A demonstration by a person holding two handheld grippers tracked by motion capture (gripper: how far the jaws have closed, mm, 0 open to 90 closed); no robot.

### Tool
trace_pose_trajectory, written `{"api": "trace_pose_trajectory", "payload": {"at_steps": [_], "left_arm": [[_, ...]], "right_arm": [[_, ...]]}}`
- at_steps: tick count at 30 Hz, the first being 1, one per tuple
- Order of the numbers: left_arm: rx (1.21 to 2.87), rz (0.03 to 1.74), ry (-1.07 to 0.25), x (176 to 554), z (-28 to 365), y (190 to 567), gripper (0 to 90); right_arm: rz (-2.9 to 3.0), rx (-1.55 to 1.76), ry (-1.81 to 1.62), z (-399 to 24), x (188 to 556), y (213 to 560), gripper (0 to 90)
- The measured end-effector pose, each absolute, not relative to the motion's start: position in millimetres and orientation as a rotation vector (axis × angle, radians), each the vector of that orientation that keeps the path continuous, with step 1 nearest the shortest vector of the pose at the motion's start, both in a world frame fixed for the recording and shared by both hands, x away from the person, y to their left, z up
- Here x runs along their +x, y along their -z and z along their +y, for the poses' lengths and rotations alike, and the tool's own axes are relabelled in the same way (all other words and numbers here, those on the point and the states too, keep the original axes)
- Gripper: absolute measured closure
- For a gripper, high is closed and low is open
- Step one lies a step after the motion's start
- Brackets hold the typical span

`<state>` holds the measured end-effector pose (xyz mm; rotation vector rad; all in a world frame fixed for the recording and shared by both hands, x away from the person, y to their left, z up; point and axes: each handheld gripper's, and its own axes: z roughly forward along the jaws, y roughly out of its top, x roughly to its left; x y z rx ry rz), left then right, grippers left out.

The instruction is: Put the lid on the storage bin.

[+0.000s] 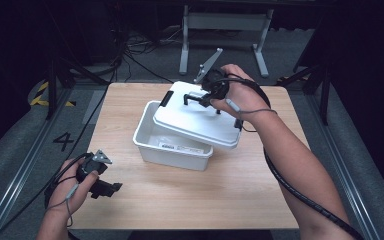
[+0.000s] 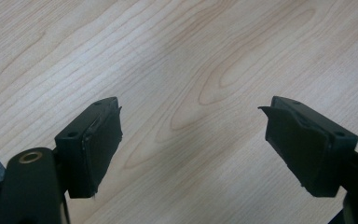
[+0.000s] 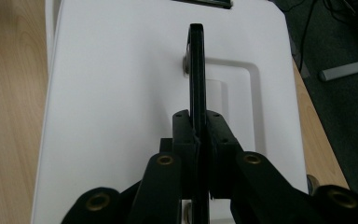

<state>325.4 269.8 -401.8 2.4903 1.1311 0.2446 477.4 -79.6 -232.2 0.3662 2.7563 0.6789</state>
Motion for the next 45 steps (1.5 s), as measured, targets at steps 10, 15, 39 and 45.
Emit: {"api": "trace_pose_trajectory", "payload": {"at_steps": [10,15,39,45], "left_arm": [[2.491,1.153,-0.244,328,268,404,19.0],[2.480,1.161,-0.246,328,269,403,19.3],[2.454,1.197,-0.238,328,273,405,19.6],[2.449,1.201,-0.238,327,274,405,19.6]], "right_arm": [[2.797,0.269,-0.669,-43,477,247,85.0],[2.816,0.240,-0.644,-29,477,255,85.0],[2.862,0.166,-0.618,-9,485,280,85.0],[2.865,0.162,-0.592,-10,486,284,85.0]]}}
